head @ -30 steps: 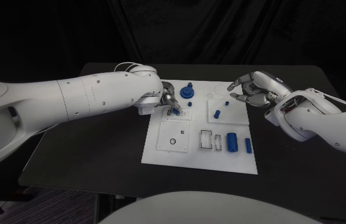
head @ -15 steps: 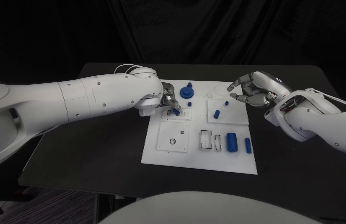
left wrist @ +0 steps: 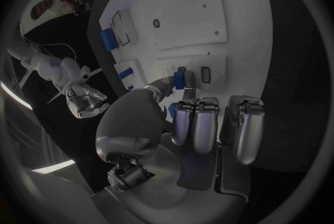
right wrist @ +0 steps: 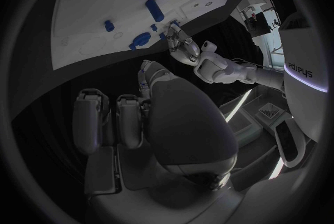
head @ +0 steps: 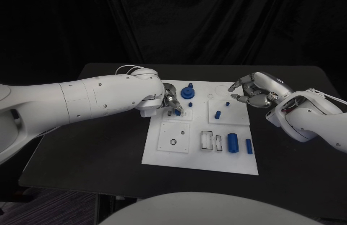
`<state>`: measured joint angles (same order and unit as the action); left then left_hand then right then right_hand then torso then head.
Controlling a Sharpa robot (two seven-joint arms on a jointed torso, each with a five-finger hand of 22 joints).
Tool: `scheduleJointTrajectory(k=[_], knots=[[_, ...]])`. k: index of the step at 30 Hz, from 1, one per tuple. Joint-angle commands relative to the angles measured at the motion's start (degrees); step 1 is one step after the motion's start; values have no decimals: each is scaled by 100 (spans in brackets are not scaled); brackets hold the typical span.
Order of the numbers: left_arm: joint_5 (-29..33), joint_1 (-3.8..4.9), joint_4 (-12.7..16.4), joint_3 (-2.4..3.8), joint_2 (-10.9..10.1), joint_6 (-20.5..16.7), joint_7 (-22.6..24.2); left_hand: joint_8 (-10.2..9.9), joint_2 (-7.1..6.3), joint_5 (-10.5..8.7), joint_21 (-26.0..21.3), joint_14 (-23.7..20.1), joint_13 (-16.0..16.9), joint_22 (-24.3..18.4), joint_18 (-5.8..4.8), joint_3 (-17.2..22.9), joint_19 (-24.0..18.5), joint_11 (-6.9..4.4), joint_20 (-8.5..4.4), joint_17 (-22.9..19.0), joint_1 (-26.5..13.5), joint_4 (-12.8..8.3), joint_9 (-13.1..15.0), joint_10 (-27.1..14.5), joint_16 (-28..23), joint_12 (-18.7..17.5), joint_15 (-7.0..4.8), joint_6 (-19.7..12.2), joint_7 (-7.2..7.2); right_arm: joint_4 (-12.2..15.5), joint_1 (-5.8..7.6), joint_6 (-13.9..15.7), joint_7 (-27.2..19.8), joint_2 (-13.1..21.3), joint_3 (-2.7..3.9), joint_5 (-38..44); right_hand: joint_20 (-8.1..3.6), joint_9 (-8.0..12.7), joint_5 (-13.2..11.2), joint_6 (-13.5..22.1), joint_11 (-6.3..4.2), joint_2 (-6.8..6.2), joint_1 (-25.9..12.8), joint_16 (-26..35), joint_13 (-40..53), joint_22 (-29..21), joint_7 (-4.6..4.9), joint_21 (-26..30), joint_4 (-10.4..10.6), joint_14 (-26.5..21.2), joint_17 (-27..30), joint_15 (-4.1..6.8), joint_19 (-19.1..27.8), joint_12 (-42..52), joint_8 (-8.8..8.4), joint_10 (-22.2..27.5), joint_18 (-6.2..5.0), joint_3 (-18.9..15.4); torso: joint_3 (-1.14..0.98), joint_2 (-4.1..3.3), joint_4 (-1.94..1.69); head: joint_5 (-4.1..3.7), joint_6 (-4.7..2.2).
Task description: Assemble the parts on the task board
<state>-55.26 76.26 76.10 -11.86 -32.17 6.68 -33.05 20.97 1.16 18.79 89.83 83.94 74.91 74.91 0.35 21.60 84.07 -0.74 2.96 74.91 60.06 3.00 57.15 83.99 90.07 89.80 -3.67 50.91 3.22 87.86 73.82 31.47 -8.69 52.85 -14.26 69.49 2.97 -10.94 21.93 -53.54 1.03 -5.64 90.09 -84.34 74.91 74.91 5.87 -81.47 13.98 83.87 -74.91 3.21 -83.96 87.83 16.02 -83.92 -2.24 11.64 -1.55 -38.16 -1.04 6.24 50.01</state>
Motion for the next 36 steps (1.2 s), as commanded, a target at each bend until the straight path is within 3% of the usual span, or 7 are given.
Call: scheduleJointTrajectory(k=[1,36], knots=[[8,-52,0,-23,14,112,7,-40,8,-28,17,606,1509,1509,-35,45,593,-22,-13,1509,-72,-1,8,601,-7,20,-10,15,-9,-7,-15,-55,122,3,4,3,48,5,13,-1,29,53,-8,21,1062,1117,29,18,10,399,-425,-47,-172,-20,-34,-311,-14,32,-1,-3,-1,8,-1],[8,-54,51,-23,-33,291,-122,-62,-4,-47,17,606,1509,1509,-35,88,593,-28,-15,1509,-72,-27,32,601,-7,20,-16,40,-17,-22,-15,-177,213,-1,4,3,49,11,16,10,31,52,-9,24,1055,1114,32,27,6,398,-420,-48,-168,-24,-42,-307,-16,35,2,-2,-3,32,-1]])
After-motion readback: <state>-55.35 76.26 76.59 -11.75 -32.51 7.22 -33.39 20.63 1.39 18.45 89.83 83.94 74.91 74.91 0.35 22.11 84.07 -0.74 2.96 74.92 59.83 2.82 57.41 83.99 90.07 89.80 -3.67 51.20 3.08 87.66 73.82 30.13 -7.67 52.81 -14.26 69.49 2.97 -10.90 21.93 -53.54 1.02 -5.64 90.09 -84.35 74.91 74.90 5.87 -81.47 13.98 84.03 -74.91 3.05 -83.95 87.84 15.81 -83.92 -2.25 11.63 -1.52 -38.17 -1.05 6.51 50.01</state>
